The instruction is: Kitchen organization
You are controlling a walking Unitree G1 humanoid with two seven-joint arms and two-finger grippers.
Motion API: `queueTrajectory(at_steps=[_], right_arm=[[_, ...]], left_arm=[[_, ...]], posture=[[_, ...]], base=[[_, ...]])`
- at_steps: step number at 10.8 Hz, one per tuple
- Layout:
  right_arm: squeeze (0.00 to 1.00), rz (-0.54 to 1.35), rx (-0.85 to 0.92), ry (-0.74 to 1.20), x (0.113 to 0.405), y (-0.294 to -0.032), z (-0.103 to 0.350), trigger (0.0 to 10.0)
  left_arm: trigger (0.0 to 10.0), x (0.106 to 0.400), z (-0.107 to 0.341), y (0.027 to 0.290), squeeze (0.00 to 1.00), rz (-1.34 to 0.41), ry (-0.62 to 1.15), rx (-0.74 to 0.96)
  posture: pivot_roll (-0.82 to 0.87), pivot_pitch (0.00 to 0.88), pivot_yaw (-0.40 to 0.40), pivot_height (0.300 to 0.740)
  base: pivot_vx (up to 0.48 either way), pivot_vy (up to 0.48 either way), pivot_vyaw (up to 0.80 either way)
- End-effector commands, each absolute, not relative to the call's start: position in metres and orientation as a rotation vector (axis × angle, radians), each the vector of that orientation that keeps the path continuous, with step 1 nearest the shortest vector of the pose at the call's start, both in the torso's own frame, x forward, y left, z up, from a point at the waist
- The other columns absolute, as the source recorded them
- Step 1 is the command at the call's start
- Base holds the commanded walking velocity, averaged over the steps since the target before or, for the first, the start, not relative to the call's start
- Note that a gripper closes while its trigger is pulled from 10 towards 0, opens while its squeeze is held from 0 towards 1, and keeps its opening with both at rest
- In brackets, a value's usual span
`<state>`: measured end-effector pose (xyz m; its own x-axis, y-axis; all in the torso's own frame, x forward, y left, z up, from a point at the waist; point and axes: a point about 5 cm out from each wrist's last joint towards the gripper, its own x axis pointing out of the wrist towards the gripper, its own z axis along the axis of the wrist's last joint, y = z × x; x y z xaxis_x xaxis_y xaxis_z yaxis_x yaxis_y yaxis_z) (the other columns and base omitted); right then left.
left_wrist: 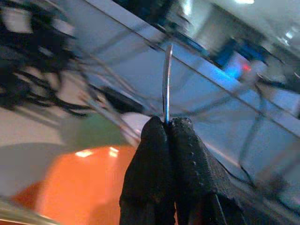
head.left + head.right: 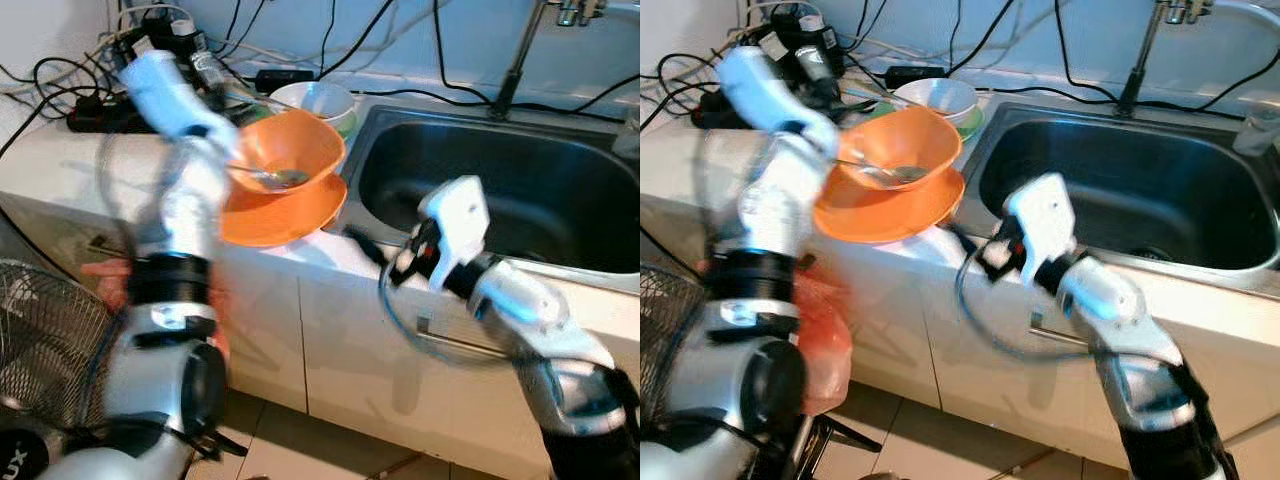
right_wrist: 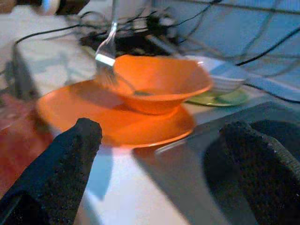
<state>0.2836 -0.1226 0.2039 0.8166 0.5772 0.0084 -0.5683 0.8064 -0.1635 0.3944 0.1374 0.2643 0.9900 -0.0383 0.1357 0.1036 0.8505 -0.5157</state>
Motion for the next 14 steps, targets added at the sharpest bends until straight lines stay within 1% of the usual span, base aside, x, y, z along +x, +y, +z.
queueTrajectory(at_steps=[1, 3, 4, 6, 7, 8, 10, 11, 12, 14], right_arm=[[0.00, 0.552, -0.161, -0.084, 0.289, -0.131, 0.209, 10.0], [0.00, 0.487, -0.161, -0.097, 0.294, -0.138, 0.212, 10.0], [0.00, 0.419, -0.165, -0.104, 0.298, -0.145, 0.213, 10.0], [0.00, 0.319, -0.172, -0.098, 0.302, -0.157, 0.214, 10.0], [0.00, 0.268, -0.181, -0.094, 0.302, -0.162, 0.214, 10.0], [0.00, 0.174, -0.183, -0.089, 0.301, -0.173, 0.215, 10.0], [0.00, 0.118, -0.180, -0.073, 0.295, -0.181, 0.212, 10.0], [0.00, 0.115, -0.182, -0.073, 0.295, -0.181, 0.212, 10.0], [0.00, 0.118, -0.179, -0.079, 0.297, -0.180, 0.213, 10.0], [0.00, 0.123, -0.179, -0.078, 0.295, -0.177, 0.214, 10.0]], left_arm=[[0.0, 0.392, 0.266, 0.134, 0.00, -0.101, -0.124, -0.541], [0.0, 0.389, 0.267, 0.128, 0.00, -0.125, -0.122, -0.531], [0.0, 0.389, 0.263, 0.121, 0.00, -0.143, -0.108, -0.529], [0.0, 0.391, 0.252, 0.096, 0.00, -0.219, -0.066, -0.505], [0.4, 0.391, 0.246, 0.088, 0.00, -0.246, -0.041, -0.498], [2.5, 0.391, 0.242, 0.077, 0.00, -0.293, -0.037, -0.474], [3.1, 0.393, 0.237, 0.059, 0.00, -0.340, -0.013, -0.463], [3.0, 0.393, 0.235, 0.056, 0.00, -0.347, -0.014, -0.461], [3.1, 0.392, 0.231, 0.052, 0.00, -0.356, -0.004, -0.462], [3.1, 0.391, 0.218, 0.046, 0.00, -0.378, 0.023, -0.445]], posture=[[-0.07, 0.000, 0.083, 0.740], [-0.07, 0.000, 0.087, 0.740], [-0.07, 0.000, 0.089, 0.740], [-0.10, 0.000, 0.114, 0.740], [-0.13, 0.000, 0.128, 0.740], [-0.16, 0.000, 0.142, 0.740], [-0.16, 0.000, 0.140, 0.740], [-0.16, 0.000, 0.138, 0.740], [-0.16, 0.000, 0.137, 0.740], [-0.17, 0.000, 0.141, 0.740]], base=[[0.000, 0.000, 0.00], [0.000, 0.000, 0.00], [0.000, 0.000, 0.00], [0.000, 0.000, 0.00], [0.000, 0.000, 0.00], [0.000, 0.000, 0.00], [0.000, 0.000, -0.60], [0.000, 0.000, -0.79], [0.000, 0.000, -0.46], [0.000, 0.000, 0.00]])
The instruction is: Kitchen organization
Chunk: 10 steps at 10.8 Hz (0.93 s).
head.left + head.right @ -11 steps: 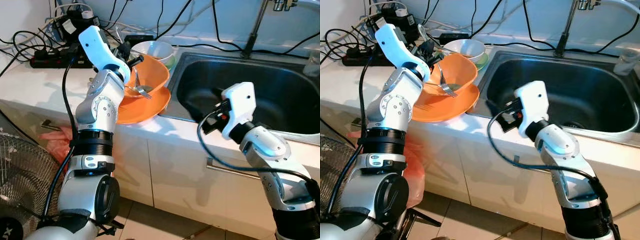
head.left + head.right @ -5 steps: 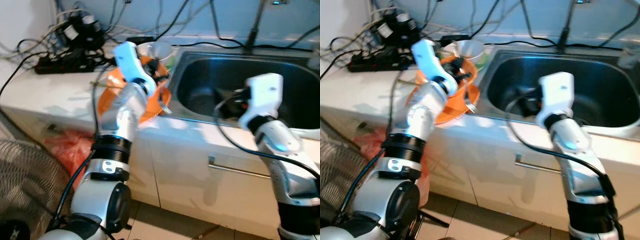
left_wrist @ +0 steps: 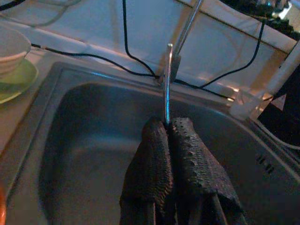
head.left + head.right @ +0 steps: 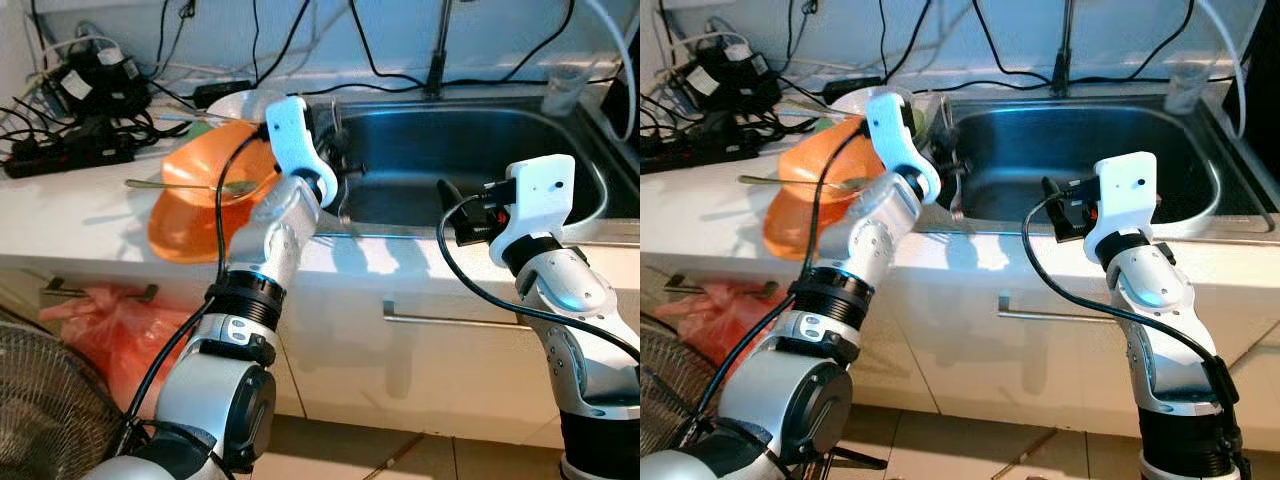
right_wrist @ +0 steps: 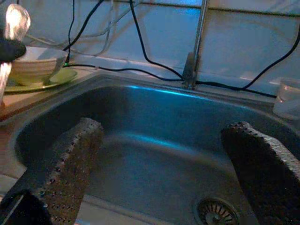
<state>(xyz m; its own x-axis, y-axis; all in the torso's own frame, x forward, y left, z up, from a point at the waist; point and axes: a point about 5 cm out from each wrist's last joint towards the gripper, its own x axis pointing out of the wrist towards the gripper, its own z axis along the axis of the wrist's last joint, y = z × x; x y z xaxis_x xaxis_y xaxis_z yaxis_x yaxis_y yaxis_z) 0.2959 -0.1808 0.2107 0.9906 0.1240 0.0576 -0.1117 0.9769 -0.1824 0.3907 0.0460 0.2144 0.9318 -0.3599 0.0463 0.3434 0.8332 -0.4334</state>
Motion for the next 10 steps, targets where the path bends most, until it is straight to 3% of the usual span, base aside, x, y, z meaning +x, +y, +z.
queueTrajectory(at_steps=[1, 2, 3, 4, 5, 8, 10], right_arm=[[0.00, 0.124, -0.179, -0.072, 0.292, -0.177, 0.213, 10.0], [0.00, 0.135, -0.170, -0.065, 0.288, -0.176, 0.212, 10.0], [0.00, 0.221, -0.144, -0.039, 0.280, -0.166, 0.210, 10.0], [0.00, 0.261, -0.151, -0.020, 0.277, -0.162, 0.207, 10.0], [0.00, 0.281, -0.157, -0.010, 0.274, -0.158, 0.205, 10.0], [0.00, 0.198, -0.140, -0.099, 0.277, -0.154, 0.219, 10.0], [0.00, 0.184, -0.139, -0.112, 0.280, -0.156, 0.222, 10.0]], left_arm=[[3.1, 0.392, 0.213, 0.044, 0.00, -0.382, 0.035, -0.432], [3.3, 0.392, 0.209, 0.041, 0.00, -0.390, 0.044, -0.418], [5.5, 0.393, 0.202, 0.035, 0.00, -0.406, 0.075, -0.412], [5.5, 0.393, 0.199, 0.034, 0.00, -0.410, 0.090, -0.417], [8.5, 0.393, 0.196, 0.033, 0.00, -0.414, 0.096, -0.406], [8.7, 0.392, 0.203, 0.028, 0.00, -0.456, 0.054, -0.403], [6.5, 0.388, 0.201, 0.036, 0.00, -0.462, 0.025, -0.366]], posture=[[-0.19, 0.000, 0.145, 0.740], [-0.20, 0.000, 0.145, 0.740], [-0.22, 0.000, 0.138, 0.740], [-0.22, 0.000, 0.136, 0.740], [-0.22, 0.000, 0.127, 0.740], [-0.21, 0.000, 0.121, 0.740], [-0.19, 0.000, 0.114, 0.740]], base=[[0.000, 0.000, 0.00], [0.000, 0.000, 0.00], [0.000, 0.000, 0.00], [0.000, 0.000, 0.00], [0.000, 0.000, 0.00], [0.000, 0.000, 0.00], [0.000, 0.000, 0.00]])
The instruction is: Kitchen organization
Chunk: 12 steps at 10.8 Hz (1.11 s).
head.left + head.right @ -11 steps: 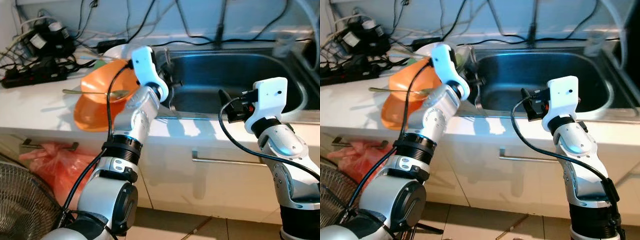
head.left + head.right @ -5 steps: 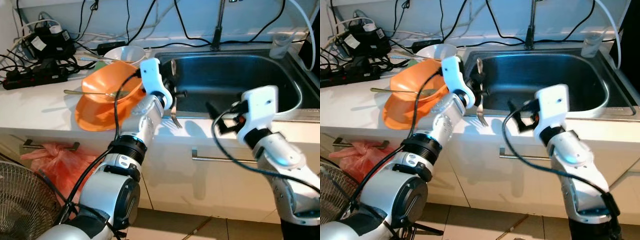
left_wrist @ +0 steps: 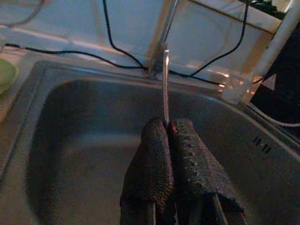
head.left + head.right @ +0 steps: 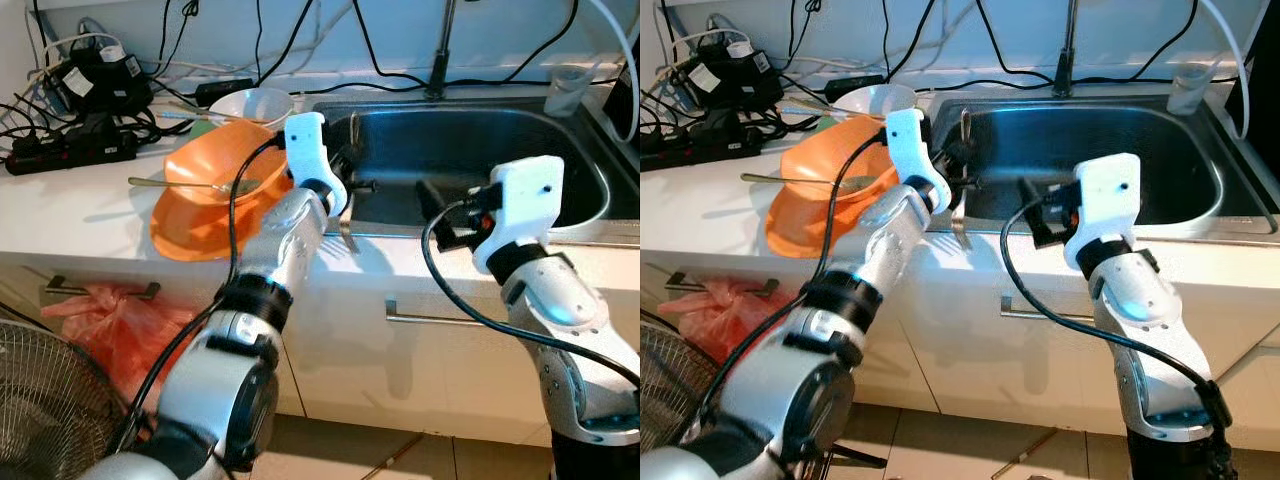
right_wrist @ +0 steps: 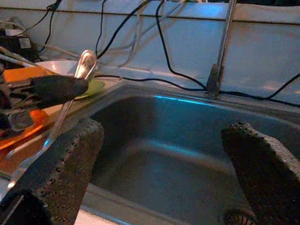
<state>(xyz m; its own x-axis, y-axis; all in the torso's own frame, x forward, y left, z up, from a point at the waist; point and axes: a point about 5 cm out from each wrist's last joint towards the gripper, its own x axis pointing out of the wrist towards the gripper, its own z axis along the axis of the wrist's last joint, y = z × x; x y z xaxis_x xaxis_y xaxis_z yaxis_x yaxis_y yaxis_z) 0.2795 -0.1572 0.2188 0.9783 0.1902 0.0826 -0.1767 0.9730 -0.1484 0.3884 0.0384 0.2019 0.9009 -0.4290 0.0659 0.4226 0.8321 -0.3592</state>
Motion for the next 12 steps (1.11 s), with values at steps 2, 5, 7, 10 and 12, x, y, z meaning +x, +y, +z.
queueTrajectory(at_steps=[2, 5, 7, 10, 12], right_arm=[[0.00, 0.198, -0.138, -0.122, 0.286, -0.151, 0.223, 10.0], [0.00, 0.215, -0.142, -0.136, 0.290, -0.148, 0.226, 10.0], [0.00, 0.216, -0.147, -0.141, 0.290, -0.149, 0.226, 10.0], [0.00, 0.223, -0.152, -0.145, 0.290, -0.148, 0.226, 10.0], [0.00, 0.231, -0.157, -0.145, 0.291, -0.147, 0.226, 10.0]], left_arm=[[3.8, 0.385, 0.194, 0.049, 0.00, -0.427, 0.027, -0.361], [2.5, 0.388, 0.200, 0.055, 0.00, -0.403, 0.010, -0.367], [3.1, 0.388, 0.203, 0.056, 0.00, -0.398, 0.004, -0.370], [4.0, 0.390, 0.208, 0.067, 0.00, -0.374, -0.019, -0.398], [3.5, 0.391, 0.204, 0.078, 0.00, -0.329, -0.004, -0.386]], posture=[[-0.16, 0.000, 0.098, 0.740], [-0.16, 0.000, 0.096, 0.740], [-0.16, 0.000, 0.099, 0.740], [-0.15, 0.000, 0.095, 0.740], [-0.15, 0.000, 0.091, 0.740]], base=[[0.000, -0.157, 0.00], [0.000, -0.480, 0.00], [0.000, -0.412, 0.00], [0.000, 0.000, 0.00], [0.000, 0.000, 0.00]])
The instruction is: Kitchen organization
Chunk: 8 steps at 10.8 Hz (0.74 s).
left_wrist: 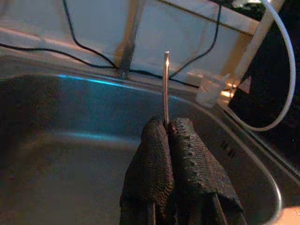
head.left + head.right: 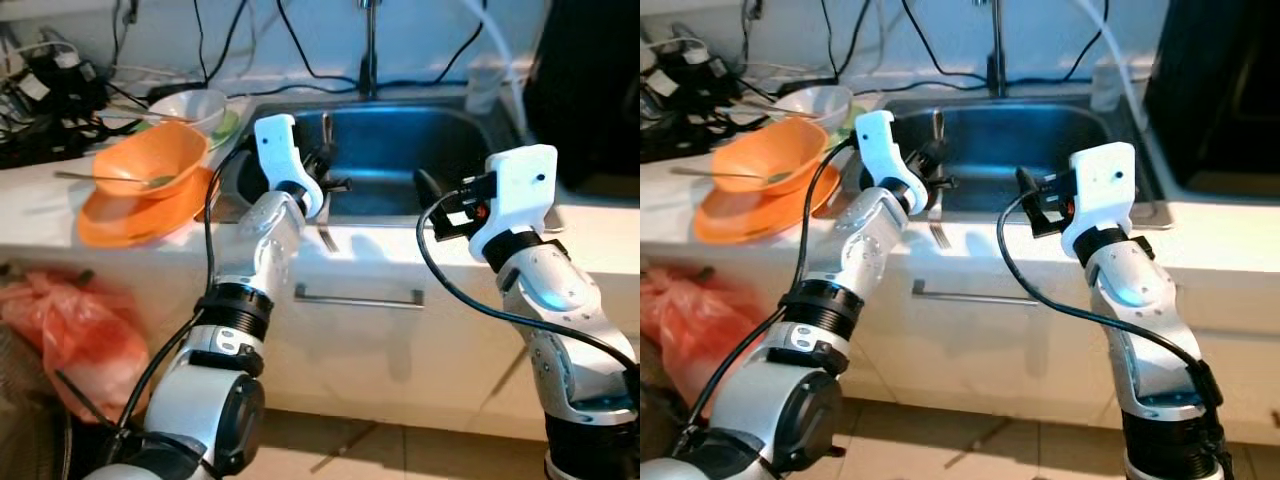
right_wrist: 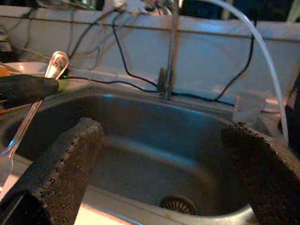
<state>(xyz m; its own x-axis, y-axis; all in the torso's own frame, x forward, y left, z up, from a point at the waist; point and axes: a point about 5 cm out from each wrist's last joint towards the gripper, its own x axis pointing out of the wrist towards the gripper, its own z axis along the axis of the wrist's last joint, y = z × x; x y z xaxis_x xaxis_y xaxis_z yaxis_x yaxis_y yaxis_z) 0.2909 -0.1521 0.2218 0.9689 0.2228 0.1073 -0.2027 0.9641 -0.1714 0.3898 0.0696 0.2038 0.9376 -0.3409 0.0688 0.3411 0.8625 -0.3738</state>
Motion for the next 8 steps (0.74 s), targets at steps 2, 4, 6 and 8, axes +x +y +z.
queueTrajectory(at_steps=[2, 4, 6, 8], right_arm=[[0.00, 0.250, -0.165, -0.158, 0.291, -0.145, 0.227, 10.0], [0.00, 0.257, -0.170, -0.172, 0.291, -0.144, 0.229, 10.0], [0.00, 0.256, -0.163, -0.180, 0.291, -0.144, 0.230, 10.0], [0.00, 0.258, -0.158, -0.189, 0.293, -0.144, 0.231, 10.0]], left_arm=[[3.1, 0.391, 0.208, 0.085, 0.00, -0.308, -0.020, -0.403], [2.7, 0.393, 0.214, 0.092, 0.00, -0.296, -0.034, -0.396], [0.4, 0.394, 0.222, 0.100, 0.00, -0.277, -0.054, -0.376], [0.0, 0.395, 0.229, 0.103, 0.00, -0.281, -0.075, -0.362]], posture=[[-0.15, 0.000, 0.091, 0.740], [-0.14, 0.000, 0.092, 0.740], [-0.14, 0.000, 0.091, 0.740], [-0.13, 0.000, 0.088, 0.740]], base=[[0.000, 0.000, 0.00], [0.000, 0.000, 0.24], [0.000, 0.000, 0.31], [0.381, 0.000, 0.00]])
